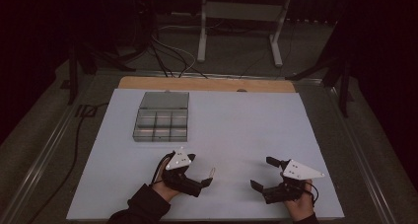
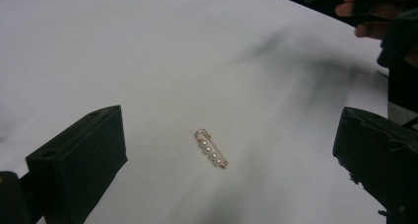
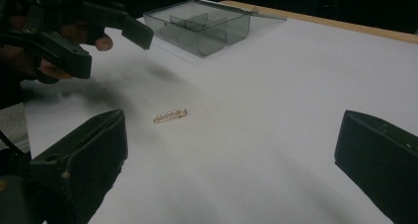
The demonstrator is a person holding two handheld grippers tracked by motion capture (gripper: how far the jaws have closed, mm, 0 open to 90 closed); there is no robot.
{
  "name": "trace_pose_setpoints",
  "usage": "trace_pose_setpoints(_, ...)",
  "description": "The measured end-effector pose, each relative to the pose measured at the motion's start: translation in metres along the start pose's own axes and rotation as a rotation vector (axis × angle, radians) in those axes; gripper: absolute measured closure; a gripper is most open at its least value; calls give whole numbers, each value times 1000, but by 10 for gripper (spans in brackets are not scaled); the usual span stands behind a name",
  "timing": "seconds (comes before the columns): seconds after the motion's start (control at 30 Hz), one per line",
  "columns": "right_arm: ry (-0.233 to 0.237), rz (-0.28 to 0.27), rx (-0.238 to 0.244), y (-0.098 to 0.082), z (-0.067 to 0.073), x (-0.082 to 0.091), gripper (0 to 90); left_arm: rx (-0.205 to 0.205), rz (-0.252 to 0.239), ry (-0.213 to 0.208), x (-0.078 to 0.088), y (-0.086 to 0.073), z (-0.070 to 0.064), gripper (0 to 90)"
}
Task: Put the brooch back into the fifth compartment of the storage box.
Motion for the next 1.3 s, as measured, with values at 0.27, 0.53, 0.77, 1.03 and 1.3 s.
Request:
trace_pose_setpoints(0.27,3,0,-1,0,0,0,0,10,-46,68,-6,3,-6,12)
trace_pose_setpoints(0.53,2,3,-3,0,0,0,0,35,-38,63,-17,7,-13,12)
trace_pose_setpoints(0.77,0,1,-3,0,0,1,0,102,-60,105,-18,7,-13,40)
trace_pose_setpoints(1.03,0,1,-4,0,0,1,0,138,-26,175,-29,5,-19,66)
trace_pose_setpoints(1.3,3,-1,-3,0,0,1,0,170,29,228,-41,-2,-23,94)
Point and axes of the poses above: each handheld gripper's, and its own axes: x roughly backward along the jaws, y roughly out of its top, z roughly to its left, the point moved 1 cm from there along -x, roughly forward along the jaws, and after that the axes turned 9 degrees about -y, right-handed, at the moved point
